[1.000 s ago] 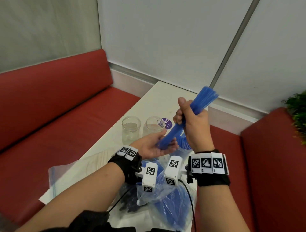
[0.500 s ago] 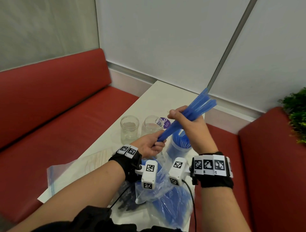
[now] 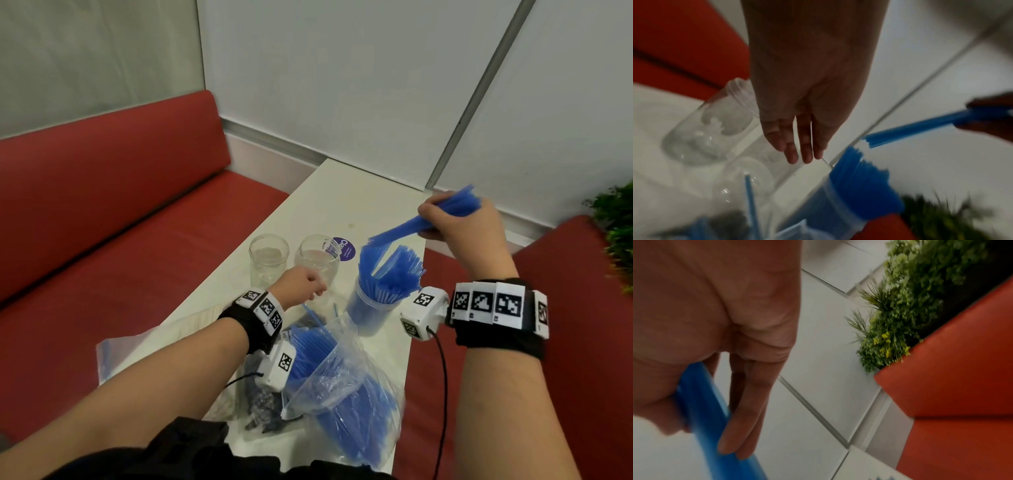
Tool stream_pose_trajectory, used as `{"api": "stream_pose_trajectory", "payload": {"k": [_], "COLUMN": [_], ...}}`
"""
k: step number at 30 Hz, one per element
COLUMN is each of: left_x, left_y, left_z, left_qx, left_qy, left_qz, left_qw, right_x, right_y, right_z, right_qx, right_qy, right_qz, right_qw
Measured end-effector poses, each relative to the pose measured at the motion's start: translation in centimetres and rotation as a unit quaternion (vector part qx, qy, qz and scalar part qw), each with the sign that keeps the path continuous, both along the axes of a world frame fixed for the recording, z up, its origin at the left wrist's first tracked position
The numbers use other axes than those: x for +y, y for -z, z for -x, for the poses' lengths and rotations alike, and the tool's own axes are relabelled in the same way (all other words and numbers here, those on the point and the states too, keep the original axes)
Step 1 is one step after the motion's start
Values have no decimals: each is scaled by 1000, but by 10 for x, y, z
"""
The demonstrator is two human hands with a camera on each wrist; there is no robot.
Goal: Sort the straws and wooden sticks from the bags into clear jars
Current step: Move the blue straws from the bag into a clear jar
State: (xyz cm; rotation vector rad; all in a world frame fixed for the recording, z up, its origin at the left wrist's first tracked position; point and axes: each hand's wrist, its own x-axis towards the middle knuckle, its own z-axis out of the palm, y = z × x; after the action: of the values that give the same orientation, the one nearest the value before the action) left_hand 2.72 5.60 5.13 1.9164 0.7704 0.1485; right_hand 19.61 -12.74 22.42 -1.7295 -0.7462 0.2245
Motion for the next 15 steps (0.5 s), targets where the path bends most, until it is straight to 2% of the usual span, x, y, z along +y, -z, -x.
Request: {"api": "stream_pose_trajectory", "payload": {"k": [1,3,4,6,7,8,10,12,15], "left_x": [-1,-11,-18,-32,-39,-44,-50,-53,-50], "left_y": [4,13,19,34,42,49,62,69,72], "left_z": [1,1,1,0,1,2,5,7,11], "left_qx": [35,107,149,233,259,272,286,284,257], "left_qy": [57,187,248,343,371,386,398,393,381], "left_qz": [-72,-173,-222,-348,-401,-434,-465,-490,-530], "left_qw": [995,961,931,841,797,767,737,724,712], "right_x": [3,11,16,26,31,35,40,42,44], "right_y": [7,24,34,57,69,80,98,110,117], "right_z": [-7,-16,-19,-23,-24,-24,-23,-22,-20], "right_qx": [-20,-40,-40,-18,-7,1,9,4,-25], "right_qy": [22,43,44,38,37,36,30,25,38], "right_qz": [26,86,116,165,184,198,220,231,158], "right_qw": [999,995,992,985,982,980,975,973,986]}}
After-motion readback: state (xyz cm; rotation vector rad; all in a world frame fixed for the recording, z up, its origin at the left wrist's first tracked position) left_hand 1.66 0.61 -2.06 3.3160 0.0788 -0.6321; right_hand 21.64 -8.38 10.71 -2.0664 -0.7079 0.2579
